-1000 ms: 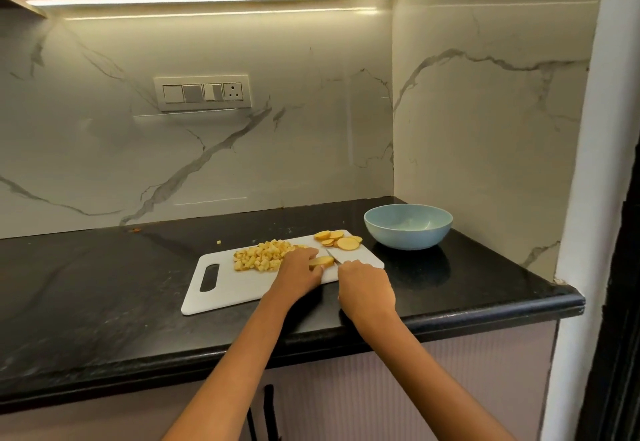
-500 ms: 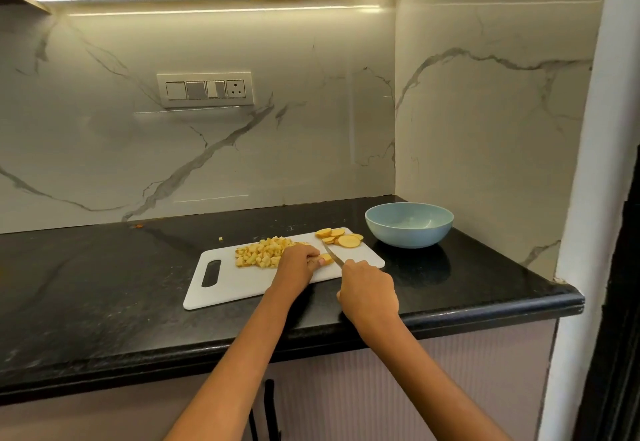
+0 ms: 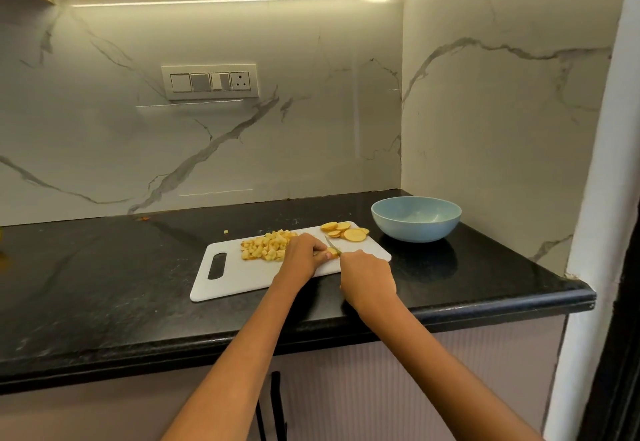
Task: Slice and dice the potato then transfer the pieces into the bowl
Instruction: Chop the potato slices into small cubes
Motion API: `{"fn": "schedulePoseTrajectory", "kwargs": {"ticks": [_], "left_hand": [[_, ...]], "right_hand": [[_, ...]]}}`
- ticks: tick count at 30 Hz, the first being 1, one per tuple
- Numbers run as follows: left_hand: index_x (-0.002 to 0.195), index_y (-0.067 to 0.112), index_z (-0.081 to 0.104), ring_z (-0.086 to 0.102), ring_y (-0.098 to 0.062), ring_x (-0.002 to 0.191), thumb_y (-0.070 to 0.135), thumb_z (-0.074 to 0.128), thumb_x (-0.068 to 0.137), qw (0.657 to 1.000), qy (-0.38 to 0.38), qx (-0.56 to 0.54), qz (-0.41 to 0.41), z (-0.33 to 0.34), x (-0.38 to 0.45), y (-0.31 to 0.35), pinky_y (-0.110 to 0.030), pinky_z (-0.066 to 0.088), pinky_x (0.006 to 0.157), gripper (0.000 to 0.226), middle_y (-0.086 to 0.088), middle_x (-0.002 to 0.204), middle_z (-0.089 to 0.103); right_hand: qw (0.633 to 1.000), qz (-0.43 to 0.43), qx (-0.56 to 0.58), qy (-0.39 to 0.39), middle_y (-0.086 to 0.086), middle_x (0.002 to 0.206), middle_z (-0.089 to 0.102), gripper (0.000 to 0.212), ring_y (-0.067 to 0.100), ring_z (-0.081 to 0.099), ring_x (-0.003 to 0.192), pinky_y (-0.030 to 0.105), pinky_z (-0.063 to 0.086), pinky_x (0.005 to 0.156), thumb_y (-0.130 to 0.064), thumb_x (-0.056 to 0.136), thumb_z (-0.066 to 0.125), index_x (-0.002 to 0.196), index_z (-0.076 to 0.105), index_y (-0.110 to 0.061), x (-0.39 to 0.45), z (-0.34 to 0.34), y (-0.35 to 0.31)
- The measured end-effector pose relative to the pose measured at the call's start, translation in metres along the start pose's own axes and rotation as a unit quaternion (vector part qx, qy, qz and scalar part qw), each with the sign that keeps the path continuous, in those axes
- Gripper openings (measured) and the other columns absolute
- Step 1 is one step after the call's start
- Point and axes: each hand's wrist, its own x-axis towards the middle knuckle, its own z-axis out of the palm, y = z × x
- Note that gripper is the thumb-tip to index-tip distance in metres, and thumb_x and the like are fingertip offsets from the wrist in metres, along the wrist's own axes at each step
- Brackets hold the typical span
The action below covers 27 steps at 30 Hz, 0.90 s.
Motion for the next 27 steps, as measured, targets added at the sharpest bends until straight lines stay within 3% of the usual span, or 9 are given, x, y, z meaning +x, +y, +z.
{"fn": "schedulePoseTrajectory", "kwargs": {"ticks": [5,8,13,16,18,22,25,27], "left_hand": [[0.057,0.012,0.051,0.028,-0.009,0.051,0.011,0.062,0.087,1.000,0.014,-0.004,0.009,0.001,0.000,-0.001,-0.020,0.020,0.049,0.032,0.001,0.049,0.036],[0.066,0.011,0.059,0.035,-0.015,0.060,0.015,0.060,0.088,1.000,0.018,0.007,0.003,0.003,-0.002,-0.002,-0.022,0.023,0.051,0.023,-0.008,0.060,0.047],[0.063,0.010,0.042,0.036,-0.018,0.069,0.020,0.060,0.089,0.999,0.042,0.005,-0.021,0.005,-0.006,-0.003,-0.029,0.017,0.058,0.033,0.000,0.060,0.037],[0.081,0.002,0.063,0.051,-0.032,0.083,0.018,0.060,0.090,0.998,0.037,0.014,-0.040,0.007,-0.005,-0.003,-0.034,0.032,0.068,0.019,-0.018,0.080,0.058],[0.093,0.003,0.068,0.055,-0.029,0.088,0.016,0.060,0.089,0.998,0.045,0.007,-0.036,0.006,-0.004,-0.003,-0.030,0.034,0.070,0.016,-0.018,0.091,0.064],[0.102,0.000,0.069,0.053,-0.023,0.081,0.014,0.060,0.089,0.998,0.049,0.000,-0.033,0.003,-0.006,-0.002,-0.025,0.033,0.069,0.021,-0.016,0.093,0.067],[0.085,0.005,0.071,0.048,-0.017,0.072,0.014,0.061,0.088,0.999,0.037,-0.008,-0.023,0.002,-0.007,-0.003,-0.027,0.034,0.066,0.014,-0.018,0.084,0.066],[0.073,0.014,0.061,0.043,-0.016,0.067,0.013,0.061,0.088,1.000,0.020,-0.006,-0.014,0.001,-0.006,-0.004,-0.025,0.031,0.061,0.015,-0.021,0.079,0.065]], "right_hand": [[0.999,-0.012,-0.032,0.006,0.010,0.115,0.059,0.024,0.022,0.060,0.100,0.027,0.044,0.074,-0.010,0.098,0.043,0.119,0.055,-0.006,-0.011,0.003,0.000],[1.000,-0.002,-0.017,0.006,0.010,0.117,0.058,0.025,0.022,0.060,0.102,0.029,0.047,0.080,-0.010,0.099,0.042,0.120,0.053,-0.007,-0.006,0.002,0.000],[0.998,0.031,0.046,0.004,0.009,0.119,0.056,0.027,0.020,0.059,0.103,0.029,0.047,0.082,-0.014,0.098,0.045,0.125,0.048,-0.009,-0.008,0.001,0.009],[0.998,0.027,0.061,-0.005,0.009,0.117,0.057,0.028,0.020,0.059,0.101,0.028,0.046,0.080,-0.017,0.097,0.047,0.125,0.047,-0.009,-0.012,0.001,0.010],[0.997,0.021,0.071,-0.011,0.009,0.117,0.057,0.029,0.020,0.059,0.100,0.028,0.045,0.080,-0.018,0.097,0.048,0.125,0.047,-0.010,-0.013,0.001,0.009],[0.997,0.016,0.067,-0.015,0.009,0.116,0.058,0.029,0.020,0.060,0.100,0.029,0.047,0.082,-0.017,0.097,0.048,0.125,0.048,-0.010,-0.013,0.000,0.007],[0.998,0.012,0.056,-0.019,0.009,0.115,0.058,0.027,0.020,0.060,0.100,0.027,0.046,0.081,-0.015,0.098,0.047,0.124,0.050,-0.009,-0.012,0.001,0.005],[0.999,0.012,0.044,-0.012,0.009,0.115,0.058,0.026,0.020,0.060,0.100,0.027,0.046,0.080,-0.014,0.098,0.044,0.123,0.051,-0.009,-0.010,0.000,0.002]]}}
